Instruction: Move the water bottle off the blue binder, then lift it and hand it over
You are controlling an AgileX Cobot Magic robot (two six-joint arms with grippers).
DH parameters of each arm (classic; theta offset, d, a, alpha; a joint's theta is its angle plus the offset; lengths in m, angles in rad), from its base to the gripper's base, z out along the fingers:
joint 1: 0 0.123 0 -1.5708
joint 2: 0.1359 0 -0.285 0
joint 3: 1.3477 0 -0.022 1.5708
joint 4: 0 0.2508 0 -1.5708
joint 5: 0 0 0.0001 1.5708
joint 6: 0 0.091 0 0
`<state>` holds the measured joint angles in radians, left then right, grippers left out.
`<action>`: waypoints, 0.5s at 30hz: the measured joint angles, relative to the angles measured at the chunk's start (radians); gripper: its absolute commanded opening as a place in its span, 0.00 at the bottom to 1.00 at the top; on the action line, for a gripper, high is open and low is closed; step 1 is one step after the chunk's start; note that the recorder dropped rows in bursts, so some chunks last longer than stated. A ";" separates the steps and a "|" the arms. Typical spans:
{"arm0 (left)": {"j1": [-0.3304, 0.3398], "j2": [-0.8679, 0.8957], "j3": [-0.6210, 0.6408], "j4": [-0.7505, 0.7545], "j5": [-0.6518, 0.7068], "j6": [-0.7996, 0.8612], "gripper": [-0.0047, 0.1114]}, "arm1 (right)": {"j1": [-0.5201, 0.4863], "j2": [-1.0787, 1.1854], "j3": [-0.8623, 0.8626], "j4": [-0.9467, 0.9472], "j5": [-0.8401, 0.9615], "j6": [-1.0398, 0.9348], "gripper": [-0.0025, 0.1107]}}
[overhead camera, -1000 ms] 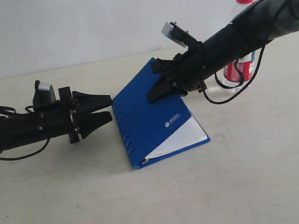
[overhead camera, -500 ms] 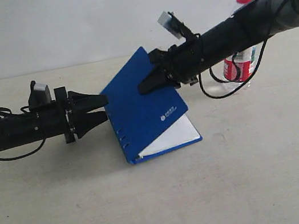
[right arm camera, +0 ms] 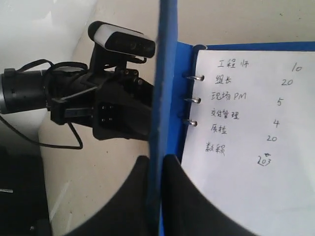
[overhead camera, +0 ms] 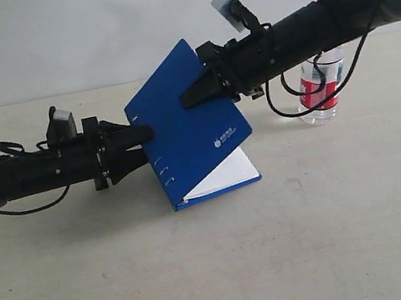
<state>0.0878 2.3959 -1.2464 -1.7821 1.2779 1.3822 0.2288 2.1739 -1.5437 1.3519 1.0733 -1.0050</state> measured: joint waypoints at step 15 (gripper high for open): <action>-0.025 0.000 -0.021 0.033 -0.014 -0.016 0.52 | 0.002 0.122 -0.006 -0.033 -0.054 0.040 0.03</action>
<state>0.0632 2.3959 -1.2674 -1.7490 1.2642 1.3665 0.2306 2.2959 -1.5502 1.3186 1.0195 -0.9651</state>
